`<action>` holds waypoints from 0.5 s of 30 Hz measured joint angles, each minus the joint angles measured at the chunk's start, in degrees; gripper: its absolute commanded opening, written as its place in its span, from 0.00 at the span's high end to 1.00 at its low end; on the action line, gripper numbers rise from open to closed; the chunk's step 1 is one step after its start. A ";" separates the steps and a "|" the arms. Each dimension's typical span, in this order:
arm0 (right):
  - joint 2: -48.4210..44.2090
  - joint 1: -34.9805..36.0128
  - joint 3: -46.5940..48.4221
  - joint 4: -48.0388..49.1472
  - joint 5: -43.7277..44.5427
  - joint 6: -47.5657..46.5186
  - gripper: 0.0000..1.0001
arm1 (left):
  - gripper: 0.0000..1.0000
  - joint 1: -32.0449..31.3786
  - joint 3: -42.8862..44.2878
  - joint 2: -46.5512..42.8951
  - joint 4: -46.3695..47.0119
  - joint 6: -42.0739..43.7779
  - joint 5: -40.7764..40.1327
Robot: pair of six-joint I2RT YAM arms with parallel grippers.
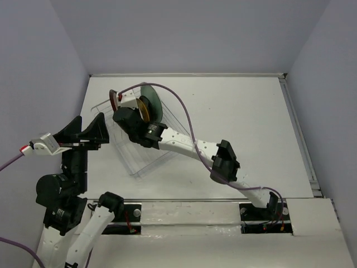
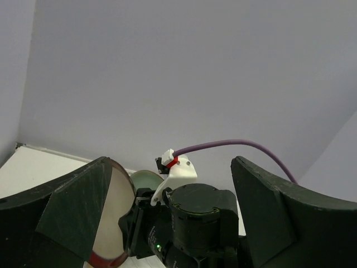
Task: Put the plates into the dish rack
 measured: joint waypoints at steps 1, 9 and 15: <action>0.09 0.09 0.02 0.13 -0.02 -0.15 0.93 | 0.01 0.13 -0.11 0.00 0.15 0.00 0.20; 1.38 0.42 0.02 1.75 -0.07 -0.22 0.93 | 0.01 1.31 -0.87 0.00 1.27 -0.07 1.53; 4.48 0.83 -0.02 3.85 -0.11 -0.90 0.93 | 0.01 1.70 -0.96 0.00 1.57 -0.15 2.16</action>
